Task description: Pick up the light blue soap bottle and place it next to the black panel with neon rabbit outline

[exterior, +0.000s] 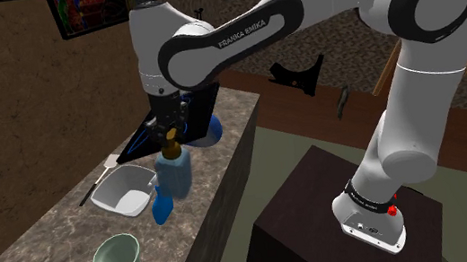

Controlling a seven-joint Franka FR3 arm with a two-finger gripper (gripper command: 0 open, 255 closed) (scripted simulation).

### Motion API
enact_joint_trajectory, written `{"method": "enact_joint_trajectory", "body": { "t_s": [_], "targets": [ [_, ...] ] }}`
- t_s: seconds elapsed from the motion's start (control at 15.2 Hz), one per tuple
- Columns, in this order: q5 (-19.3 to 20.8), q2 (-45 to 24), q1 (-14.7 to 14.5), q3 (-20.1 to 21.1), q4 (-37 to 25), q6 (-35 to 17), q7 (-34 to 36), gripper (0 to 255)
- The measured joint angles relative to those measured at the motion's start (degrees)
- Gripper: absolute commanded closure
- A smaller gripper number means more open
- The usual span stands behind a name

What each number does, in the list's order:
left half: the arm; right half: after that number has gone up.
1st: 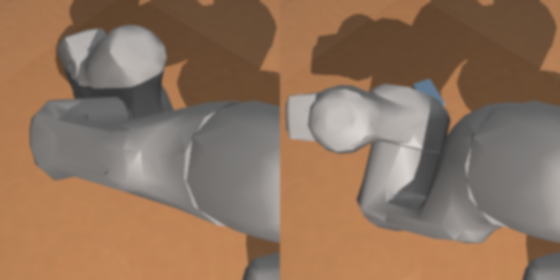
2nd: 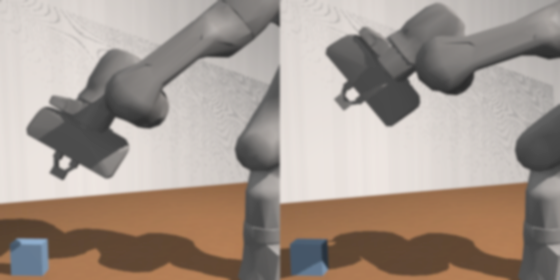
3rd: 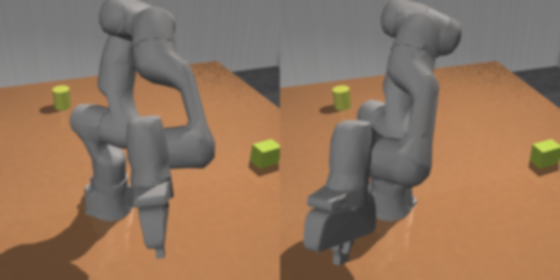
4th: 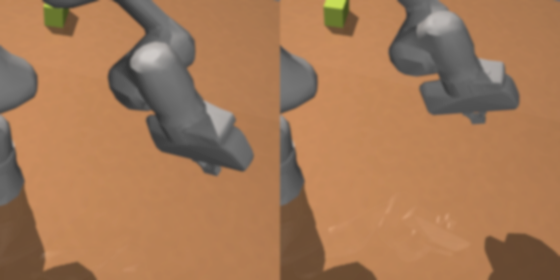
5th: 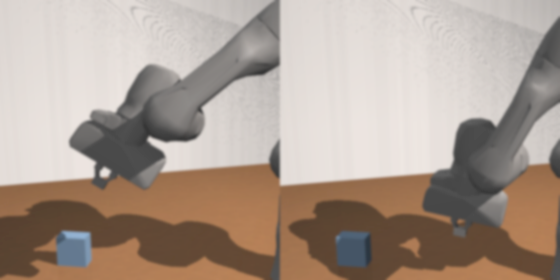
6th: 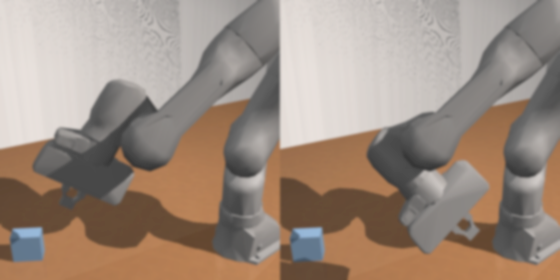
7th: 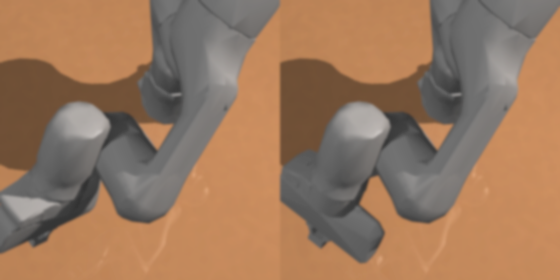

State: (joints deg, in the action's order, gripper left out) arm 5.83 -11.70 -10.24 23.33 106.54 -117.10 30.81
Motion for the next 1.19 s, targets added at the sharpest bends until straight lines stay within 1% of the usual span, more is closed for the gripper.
{"method": "enact_joint_trajectory", "body": {
  "t_s": [1.19],
  "targets": [
    [-1.7,3.1,0.2,0.4,-10.1,12.9,-1.3,255]
  ]
}}
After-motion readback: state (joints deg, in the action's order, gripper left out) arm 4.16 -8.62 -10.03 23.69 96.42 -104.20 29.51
